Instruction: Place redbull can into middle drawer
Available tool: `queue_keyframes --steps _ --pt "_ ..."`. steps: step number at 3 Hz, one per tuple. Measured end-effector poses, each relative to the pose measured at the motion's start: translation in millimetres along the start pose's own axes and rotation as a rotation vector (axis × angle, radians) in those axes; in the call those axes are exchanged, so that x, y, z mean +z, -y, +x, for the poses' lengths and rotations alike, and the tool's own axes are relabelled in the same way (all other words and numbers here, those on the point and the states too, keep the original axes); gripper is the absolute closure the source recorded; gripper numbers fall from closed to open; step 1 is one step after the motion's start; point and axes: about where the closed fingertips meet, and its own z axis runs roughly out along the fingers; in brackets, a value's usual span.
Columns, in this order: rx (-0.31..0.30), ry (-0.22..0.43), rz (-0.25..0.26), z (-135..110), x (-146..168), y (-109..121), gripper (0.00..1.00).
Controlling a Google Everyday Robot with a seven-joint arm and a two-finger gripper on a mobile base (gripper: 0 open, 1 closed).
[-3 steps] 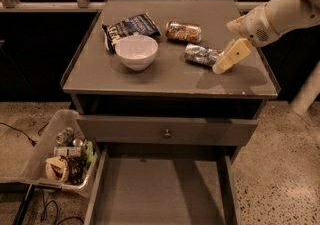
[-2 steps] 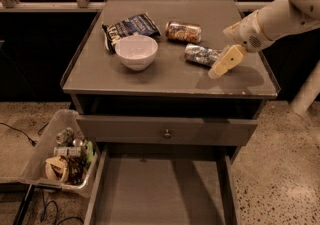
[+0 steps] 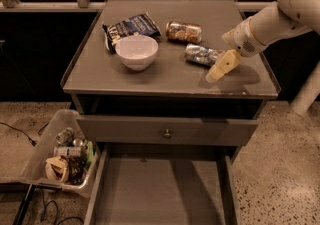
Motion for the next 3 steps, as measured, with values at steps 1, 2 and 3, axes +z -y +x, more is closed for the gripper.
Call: queue_keyframes --steps 1,2,3 --pt "0.005 -0.008 -0.005 2.9 4.3 -0.4 0.00" --pt "0.005 -0.008 -0.005 2.9 4.4 -0.4 0.20" --pt "0.005 -0.008 -0.006 2.9 4.4 -0.5 0.45"
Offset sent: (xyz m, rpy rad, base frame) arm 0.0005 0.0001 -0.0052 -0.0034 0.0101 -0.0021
